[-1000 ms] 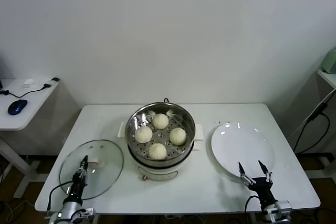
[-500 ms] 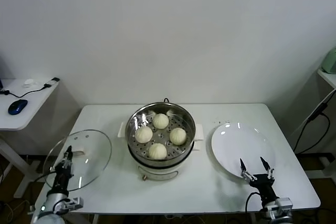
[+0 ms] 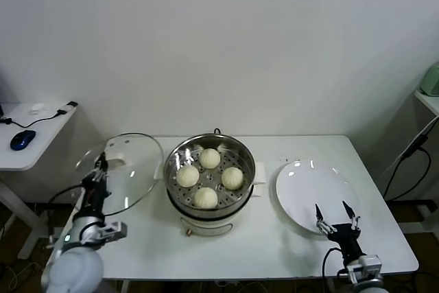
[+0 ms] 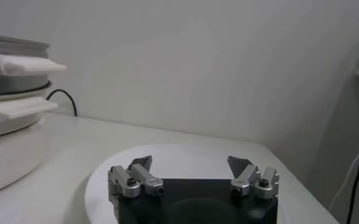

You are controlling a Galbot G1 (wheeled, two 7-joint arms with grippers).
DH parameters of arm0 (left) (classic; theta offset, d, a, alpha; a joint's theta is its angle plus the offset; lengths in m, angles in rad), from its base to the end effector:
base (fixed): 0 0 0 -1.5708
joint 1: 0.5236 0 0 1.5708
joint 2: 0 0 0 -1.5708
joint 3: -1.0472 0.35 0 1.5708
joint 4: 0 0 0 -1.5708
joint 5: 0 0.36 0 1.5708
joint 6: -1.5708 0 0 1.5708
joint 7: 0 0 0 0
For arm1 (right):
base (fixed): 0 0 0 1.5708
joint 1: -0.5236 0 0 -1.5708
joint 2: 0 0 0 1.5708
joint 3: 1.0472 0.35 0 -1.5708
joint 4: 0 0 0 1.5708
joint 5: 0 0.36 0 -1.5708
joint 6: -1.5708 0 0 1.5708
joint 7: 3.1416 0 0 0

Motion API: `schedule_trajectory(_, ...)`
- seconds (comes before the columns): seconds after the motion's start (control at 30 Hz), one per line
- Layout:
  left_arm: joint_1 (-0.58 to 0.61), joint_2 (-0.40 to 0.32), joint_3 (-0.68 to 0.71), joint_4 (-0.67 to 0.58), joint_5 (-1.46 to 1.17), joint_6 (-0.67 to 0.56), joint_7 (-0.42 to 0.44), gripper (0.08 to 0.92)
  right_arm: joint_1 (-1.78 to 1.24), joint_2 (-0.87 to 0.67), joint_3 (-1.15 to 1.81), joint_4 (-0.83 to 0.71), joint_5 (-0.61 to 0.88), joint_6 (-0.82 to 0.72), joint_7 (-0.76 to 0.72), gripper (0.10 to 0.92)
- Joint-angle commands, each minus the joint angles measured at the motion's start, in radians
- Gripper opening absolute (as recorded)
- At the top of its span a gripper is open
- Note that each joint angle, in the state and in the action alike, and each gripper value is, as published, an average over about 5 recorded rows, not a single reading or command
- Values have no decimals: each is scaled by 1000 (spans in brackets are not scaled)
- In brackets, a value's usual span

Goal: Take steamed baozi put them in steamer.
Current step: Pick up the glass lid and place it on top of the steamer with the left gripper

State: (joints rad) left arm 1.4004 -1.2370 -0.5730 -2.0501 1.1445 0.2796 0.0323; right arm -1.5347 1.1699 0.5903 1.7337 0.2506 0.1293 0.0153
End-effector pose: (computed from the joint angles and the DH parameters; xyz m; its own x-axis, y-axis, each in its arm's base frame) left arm 0.2410 0.0752 -0.2686 -0.9850 -0.1638 -0.0536 -0.0724 0.1113 0.9912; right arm 0.1917 -0.1356 -0.3951 -0.9835 -0.0076 0.1805 -0.0350 0.9882 -0.1494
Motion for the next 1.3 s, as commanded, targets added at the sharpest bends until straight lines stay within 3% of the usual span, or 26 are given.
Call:
schedule_trajectory(0.03,10,31,-34,-143,-44,44,77,133,1,7,3,5,-34,0,1,823)
schedule_trajectory(0.37,-117,-88,379,-120,245,219,172,133,-6,17,-15,-24,-37,37,-2,823)
schedule_trajectory(0.6,-216,-195,542,-54,416,309,224,133,-16,14,-6,-30,-34,53,-1,823)
schedule_trajectory(0.93,-287,-280,615,63,471,359,239,133,-19,19,5,-39,-31,81,6,823)
schedule_trajectory(1.3,-301,-290,632,132,481,355,223,133,-25,32,10,-45,-31,105,17,823)
